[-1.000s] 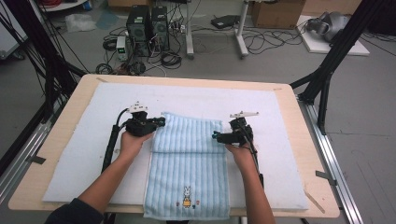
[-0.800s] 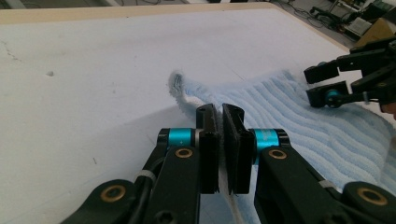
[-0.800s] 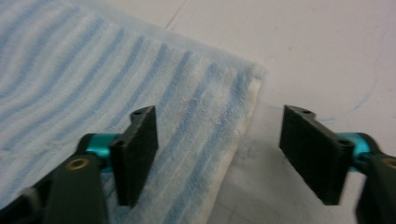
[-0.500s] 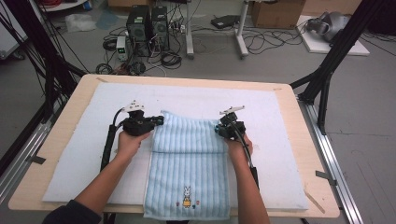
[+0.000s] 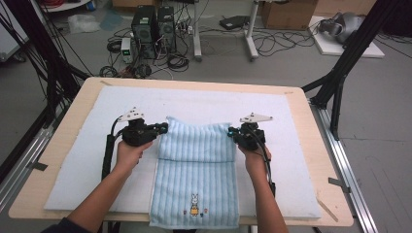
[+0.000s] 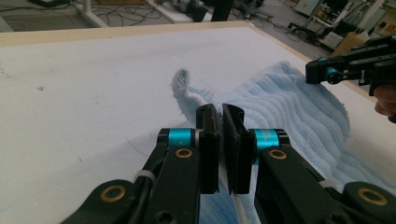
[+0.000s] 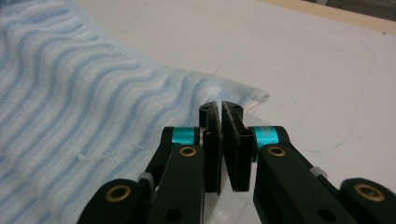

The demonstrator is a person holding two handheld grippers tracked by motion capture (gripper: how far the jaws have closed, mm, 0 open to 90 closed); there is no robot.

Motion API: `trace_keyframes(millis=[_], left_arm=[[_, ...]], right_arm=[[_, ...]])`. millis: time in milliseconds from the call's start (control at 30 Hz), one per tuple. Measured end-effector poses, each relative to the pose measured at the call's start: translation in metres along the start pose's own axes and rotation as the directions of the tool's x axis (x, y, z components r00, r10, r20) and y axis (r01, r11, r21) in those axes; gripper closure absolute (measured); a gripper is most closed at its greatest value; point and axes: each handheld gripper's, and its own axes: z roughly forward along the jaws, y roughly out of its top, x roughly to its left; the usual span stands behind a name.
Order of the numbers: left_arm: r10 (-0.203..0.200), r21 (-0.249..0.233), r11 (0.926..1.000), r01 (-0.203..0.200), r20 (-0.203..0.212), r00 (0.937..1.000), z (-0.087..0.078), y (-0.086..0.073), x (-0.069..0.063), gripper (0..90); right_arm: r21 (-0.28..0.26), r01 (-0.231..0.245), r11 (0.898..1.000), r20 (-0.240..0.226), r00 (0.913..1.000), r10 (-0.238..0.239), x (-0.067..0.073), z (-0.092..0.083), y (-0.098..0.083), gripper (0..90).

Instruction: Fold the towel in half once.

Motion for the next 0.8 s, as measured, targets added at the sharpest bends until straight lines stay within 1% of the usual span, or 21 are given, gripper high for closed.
trace_keyframes(millis=[100, 233, 433, 500, 533, 633, 667, 733, 800], left_arm=[[0.000, -0.002, 1.0000, 0.000, 0.014, 0.9999, -0.005, -0.003, -0.004, 84.7], [0.004, -0.001, 1.0000, -0.004, 0.029, 0.9996, -0.014, -0.009, -0.010, 84.7], [-0.001, 0.011, 0.9999, 0.000, 0.055, 0.9985, -0.031, -0.029, -0.023, 84.7], [-0.004, 0.021, 0.9998, 0.003, 0.062, 0.9980, -0.036, -0.036, -0.028, 84.6], [-0.009, 0.024, 0.9997, 0.007, 0.067, 0.9977, -0.037, -0.039, -0.030, 84.6], [0.004, 0.045, 0.9990, -0.007, 0.066, 0.9978, -0.043, -0.047, -0.038, 84.6], [0.007, 0.054, 0.9985, -0.011, 0.069, 0.9976, -0.045, -0.049, -0.040, 84.6], [0.009, 0.066, 0.9977, -0.014, 0.068, 0.9976, -0.049, -0.054, -0.043, 84.6], [0.010, 0.083, 0.9965, -0.015, 0.064, 0.9979, -0.053, -0.060, -0.045, 84.5]], right_arm=[[-0.022, 0.006, 1.000, -0.006, 1.0000, -0.006, 0.003, -0.011, -0.002, 86.8], [-0.038, 0.011, 0.999, -0.016, 0.9998, -0.012, 0.007, -0.023, -0.008, 86.8], [-0.053, 0.013, 0.999, -0.055, 0.9983, -0.016, 0.019, -0.042, -0.024, 86.8], [-0.046, 0.019, 0.999, -0.067, 0.9975, -0.022, 0.024, -0.047, -0.031, 86.8], [-0.040, 0.014, 0.999, -0.069, 0.9975, -0.017, 0.026, -0.049, -0.035, 86.8], [-0.032, 0.010, 0.999, -0.080, 0.9967, -0.012, 0.033, -0.057, -0.046, 86.8], [-0.029, 0.016, 0.999, -0.079, 0.9967, -0.018, 0.035, -0.059, -0.049, 86.8], [-0.015, 0.004, 1.000, -0.095, 0.9955, -0.006, 0.039, -0.063, -0.056, 86.7], [0.011, 0.013, 1.000, -0.095, 0.9954, -0.012, 0.042, -0.065, -0.063, 86.7]])
